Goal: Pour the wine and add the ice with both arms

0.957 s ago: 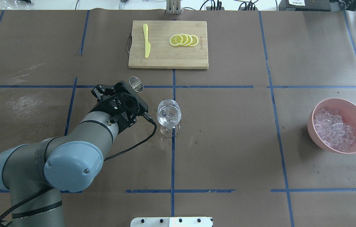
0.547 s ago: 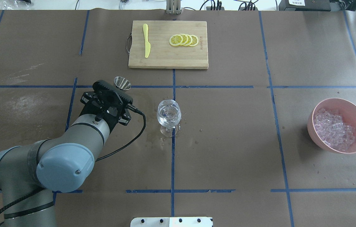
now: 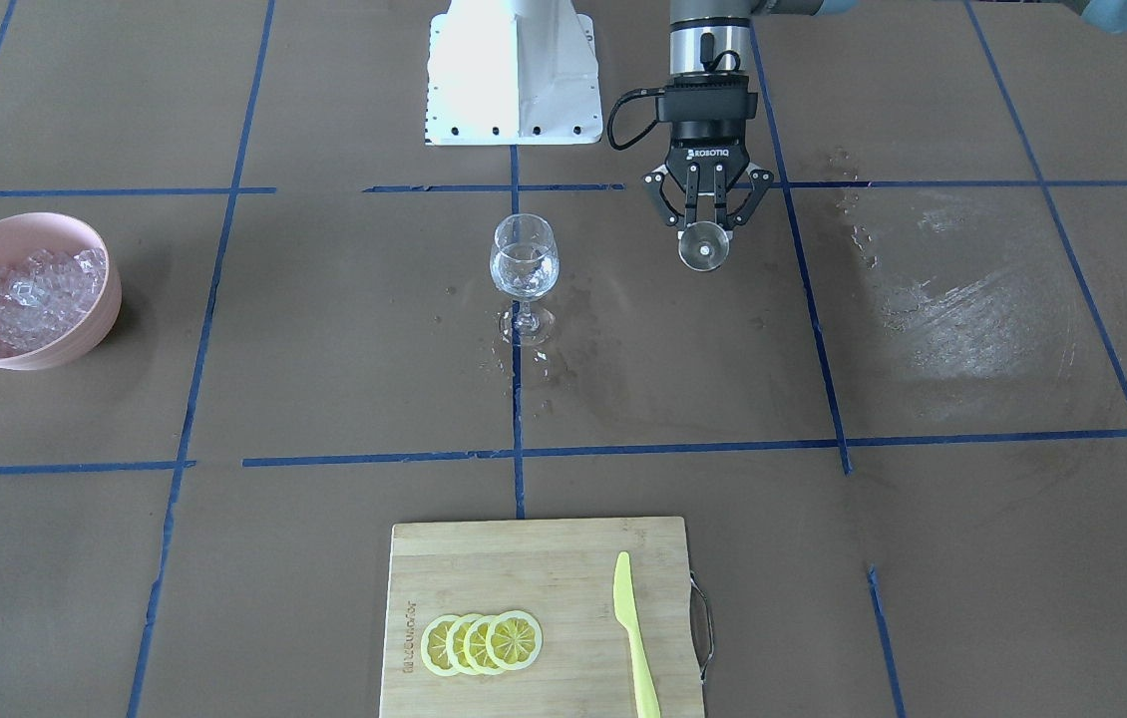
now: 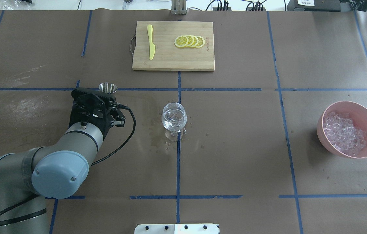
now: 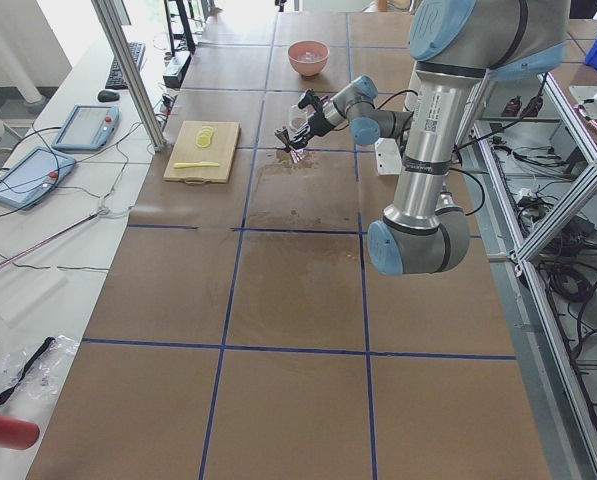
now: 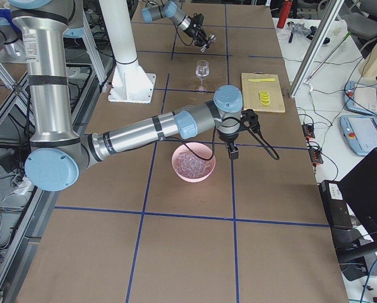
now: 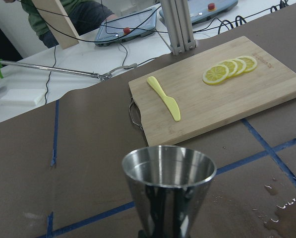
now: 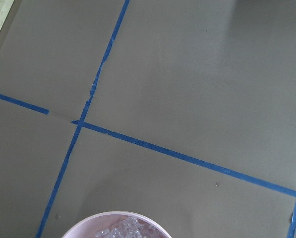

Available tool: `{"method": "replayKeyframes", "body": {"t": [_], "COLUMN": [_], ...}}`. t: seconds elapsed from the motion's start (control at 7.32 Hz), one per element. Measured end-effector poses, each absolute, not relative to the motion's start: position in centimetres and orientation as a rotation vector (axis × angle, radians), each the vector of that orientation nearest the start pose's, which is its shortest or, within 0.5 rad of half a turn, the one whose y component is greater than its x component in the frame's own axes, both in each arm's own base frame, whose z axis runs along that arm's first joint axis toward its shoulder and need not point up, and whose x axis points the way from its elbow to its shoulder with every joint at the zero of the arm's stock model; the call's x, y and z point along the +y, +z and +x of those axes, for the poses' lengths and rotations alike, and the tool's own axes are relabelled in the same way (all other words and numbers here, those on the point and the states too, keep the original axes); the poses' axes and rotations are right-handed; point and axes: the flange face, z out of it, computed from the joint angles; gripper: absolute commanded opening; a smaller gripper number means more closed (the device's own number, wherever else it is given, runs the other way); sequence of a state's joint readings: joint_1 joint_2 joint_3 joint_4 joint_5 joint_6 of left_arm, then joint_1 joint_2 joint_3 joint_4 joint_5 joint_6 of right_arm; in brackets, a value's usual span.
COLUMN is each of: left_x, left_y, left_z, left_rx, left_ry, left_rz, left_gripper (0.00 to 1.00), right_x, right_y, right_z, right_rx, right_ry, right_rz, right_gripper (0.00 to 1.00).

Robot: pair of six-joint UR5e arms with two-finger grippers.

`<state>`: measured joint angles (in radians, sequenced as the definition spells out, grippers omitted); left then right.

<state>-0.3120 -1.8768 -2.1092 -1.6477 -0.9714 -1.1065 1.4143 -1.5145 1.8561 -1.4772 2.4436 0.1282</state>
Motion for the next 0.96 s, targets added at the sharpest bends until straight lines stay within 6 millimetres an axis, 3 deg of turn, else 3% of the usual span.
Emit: {"method": "replayKeyframes", "body": {"t": [0.41,0.68,0.96], "left_x": [-33.1,-32.1,-31.8], "left_y": [29.9,36.0,43.1], "left_z": [41.2,37.8,35.7], "left_rx": [0.659,0.722,0.753], "left_ry": [-0.185,-0.222,-0.28], "left_rz": [0.847,0.892,0.966], "left_gripper": [0.0,0.0,0.0], "right_x": [-51.4,-51.5,-51.6], "right_y": [47.2,47.1,47.0], "right_z": [-2.3,-2.4,-2.4], "right_rx": [-0.908,-0.907,-0.907], "right_ry": [-0.215,-0.216,-0.217], "right_rz": [0.28,0.281,0.283], "right_gripper": [1.0,1.0,1.0]}}
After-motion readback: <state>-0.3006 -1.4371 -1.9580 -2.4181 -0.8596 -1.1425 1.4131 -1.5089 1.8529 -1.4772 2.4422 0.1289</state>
